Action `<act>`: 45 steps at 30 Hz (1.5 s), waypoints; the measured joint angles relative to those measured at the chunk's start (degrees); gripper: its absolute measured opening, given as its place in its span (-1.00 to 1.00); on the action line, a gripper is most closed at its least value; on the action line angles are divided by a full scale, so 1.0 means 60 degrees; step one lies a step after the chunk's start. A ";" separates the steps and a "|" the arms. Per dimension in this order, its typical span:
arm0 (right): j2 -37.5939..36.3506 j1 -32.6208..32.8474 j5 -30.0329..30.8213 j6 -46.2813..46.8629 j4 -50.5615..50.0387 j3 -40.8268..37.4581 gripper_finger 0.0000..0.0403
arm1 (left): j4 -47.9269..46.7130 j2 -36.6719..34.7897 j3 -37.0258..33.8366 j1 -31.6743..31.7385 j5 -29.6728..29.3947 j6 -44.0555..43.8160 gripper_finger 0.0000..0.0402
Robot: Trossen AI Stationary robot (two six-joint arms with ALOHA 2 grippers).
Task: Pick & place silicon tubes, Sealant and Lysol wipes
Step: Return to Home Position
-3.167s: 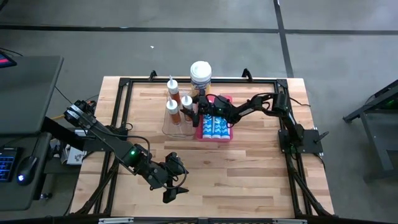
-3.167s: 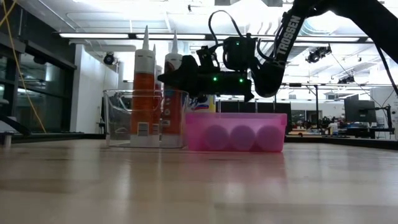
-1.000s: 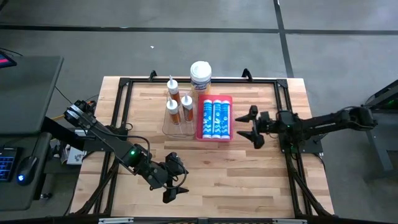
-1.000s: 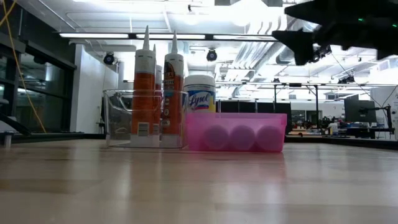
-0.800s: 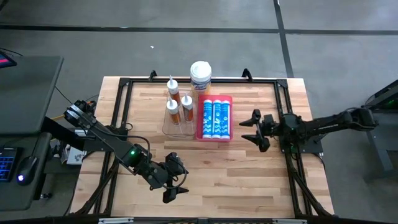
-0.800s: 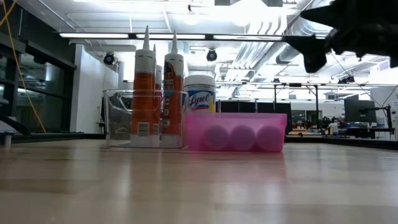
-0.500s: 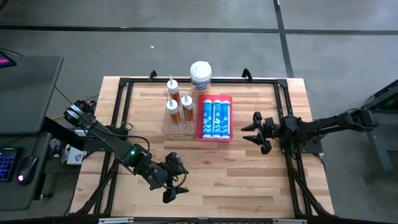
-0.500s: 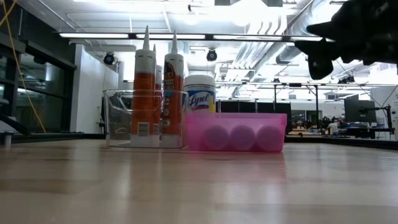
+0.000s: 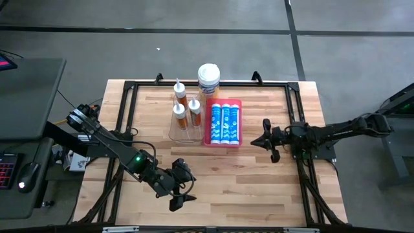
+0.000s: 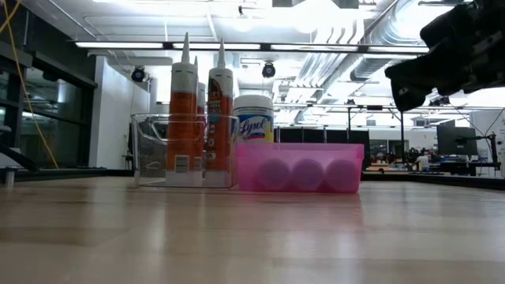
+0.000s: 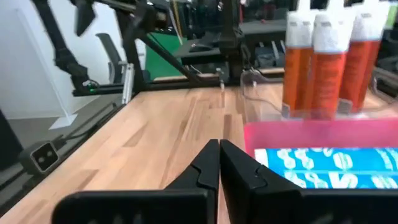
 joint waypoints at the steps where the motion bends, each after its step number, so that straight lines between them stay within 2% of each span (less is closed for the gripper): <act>1: -0.0070 -0.0026 -0.0103 -0.0090 -0.0001 -0.0001 -0.98 | 0.0000 0.0000 0.0000 0.0000 0.0000 -0.0001 0.72; 11: -0.1879 -0.0797 -0.0701 -0.0293 -0.1506 -0.0001 -0.99 | -0.0002 0.0000 0.0000 0.0000 -0.0002 0.0000 0.72; 24: -0.6112 -0.0874 -0.1001 -0.0181 -0.5137 -0.0001 -1.00 | 0.0004 0.0000 0.0000 0.0000 -0.0003 -0.0002 0.72; 30: -0.6110 -0.0871 -0.0969 -0.0077 -0.5178 -0.0005 -1.00 | 0.0000 0.0000 0.0004 0.0000 0.0000 0.0002 0.72; 36: -0.6082 -0.0874 -0.0392 0.0151 -0.5278 -0.0005 -1.00 | -0.0014 -0.0002 0.0004 0.0000 0.0011 0.0002 0.72; 45: -0.6067 -0.0867 -0.0412 0.0151 -0.5237 -0.0005 -0.96 | -0.0015 0.0000 0.0004 0.0000 0.0007 0.0001 0.72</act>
